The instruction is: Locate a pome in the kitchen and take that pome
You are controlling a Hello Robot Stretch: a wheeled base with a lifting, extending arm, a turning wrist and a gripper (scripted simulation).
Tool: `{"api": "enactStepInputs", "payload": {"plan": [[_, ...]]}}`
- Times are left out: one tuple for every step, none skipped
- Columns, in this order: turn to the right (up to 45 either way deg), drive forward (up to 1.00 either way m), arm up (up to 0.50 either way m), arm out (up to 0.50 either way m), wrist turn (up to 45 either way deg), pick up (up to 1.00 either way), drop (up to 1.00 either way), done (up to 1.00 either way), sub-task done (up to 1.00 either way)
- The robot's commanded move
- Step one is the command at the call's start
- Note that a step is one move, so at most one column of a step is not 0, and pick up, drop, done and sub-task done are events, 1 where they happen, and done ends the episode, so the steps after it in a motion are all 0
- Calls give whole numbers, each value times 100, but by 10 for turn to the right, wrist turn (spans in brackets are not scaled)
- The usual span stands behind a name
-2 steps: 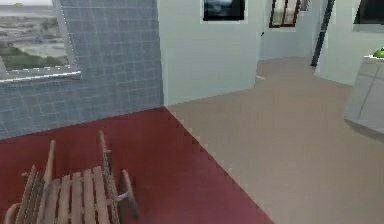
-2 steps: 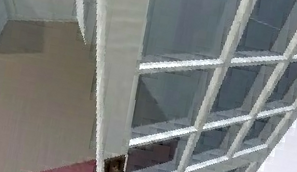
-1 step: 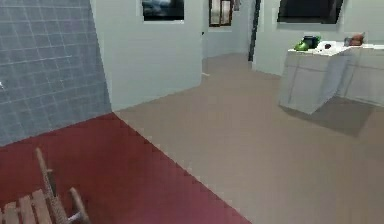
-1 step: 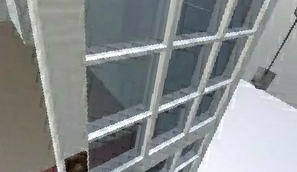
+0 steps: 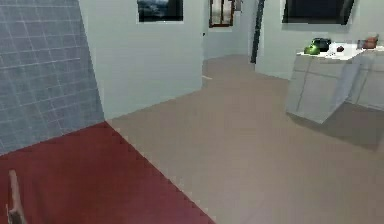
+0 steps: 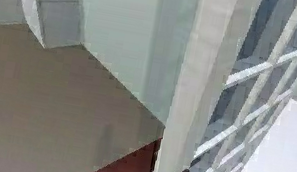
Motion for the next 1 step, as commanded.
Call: {"api": "enactStepInputs", "payload": {"plan": [[450, 0, 0, 0, 0, 0, 0, 0, 0]]}}
